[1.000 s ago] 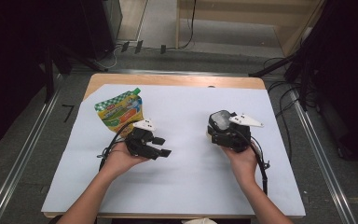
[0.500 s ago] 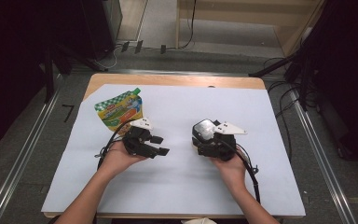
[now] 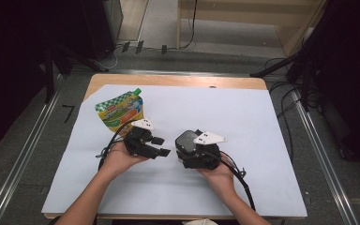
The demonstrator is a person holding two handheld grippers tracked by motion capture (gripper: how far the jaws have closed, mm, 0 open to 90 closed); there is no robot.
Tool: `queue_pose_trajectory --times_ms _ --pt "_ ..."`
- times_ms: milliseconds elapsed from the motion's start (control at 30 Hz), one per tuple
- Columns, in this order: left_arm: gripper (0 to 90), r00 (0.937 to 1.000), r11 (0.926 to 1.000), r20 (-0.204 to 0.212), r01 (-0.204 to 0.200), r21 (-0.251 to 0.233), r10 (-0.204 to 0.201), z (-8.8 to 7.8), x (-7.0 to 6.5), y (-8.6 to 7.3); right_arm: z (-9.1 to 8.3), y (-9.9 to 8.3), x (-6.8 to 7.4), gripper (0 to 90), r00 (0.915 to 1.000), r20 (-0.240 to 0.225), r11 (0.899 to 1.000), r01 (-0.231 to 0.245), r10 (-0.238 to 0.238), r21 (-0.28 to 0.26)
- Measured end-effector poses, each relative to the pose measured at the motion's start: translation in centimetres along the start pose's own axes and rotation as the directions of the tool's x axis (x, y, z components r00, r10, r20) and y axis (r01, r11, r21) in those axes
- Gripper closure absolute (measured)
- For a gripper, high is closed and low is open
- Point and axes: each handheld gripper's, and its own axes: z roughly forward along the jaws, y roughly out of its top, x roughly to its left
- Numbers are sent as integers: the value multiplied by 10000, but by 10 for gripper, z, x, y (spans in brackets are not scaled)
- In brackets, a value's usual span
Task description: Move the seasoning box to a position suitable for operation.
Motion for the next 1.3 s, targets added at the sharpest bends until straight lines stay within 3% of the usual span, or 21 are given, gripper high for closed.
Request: queue_pose_trajectory --times_ms 100,367,600,800,1067,1133,1200,1233,1267,1300 --pt "434 10000 10000 10 -4 -13 4 0 0 0 0 -1 2 158 9998 2 9998 186 -186 -3" --pt "434 10000 10000 58 -65 -4 65 1 -2 0 -4 -7 -1 147 9997 -244 9999 55 -51 130" --pt "459 9999 10000 125 -78 -10 78 1 -3 1 -8 -7 -1 138 9996 -273 9979 135 -118 637" --pt "510 9998 9999 194 18 -162 -15 -2 -3 1 -27 -8 -3 147 9991 -386 9969 -131 161 774" --pt "598 9987 9992 458 226 -344 -211 -4 -6 3 -53 -7 -5 187 9984 -562 9967 67 -22 815" --pt "653 9981 9994 603 128 -317 -109 -4 -7 3 -59 -7 -8 235 9973 -738 9961 82 -17 881" --pt "726 9974 9997 711 -50 -227 66 -3 -10 3 -68 -8 -12 361 9957 -925 9958 98 -13 914" --pt "755 9974 9997 711 -50 -227 66 -3 -10 3 -68 -8 -12 361 9957 -925 9958 98 -13 914" --pt "778 9961 9998 862 -173 -115 182 -2 -12 3 -76 -10 -18 505 9928 -1184 9970 -69 161 775" --pt "796 9954 9997 943 -183 -138 195 -1 -13 4 -80 -11 -21 544 9922 -1204 9971 -220 307 730"
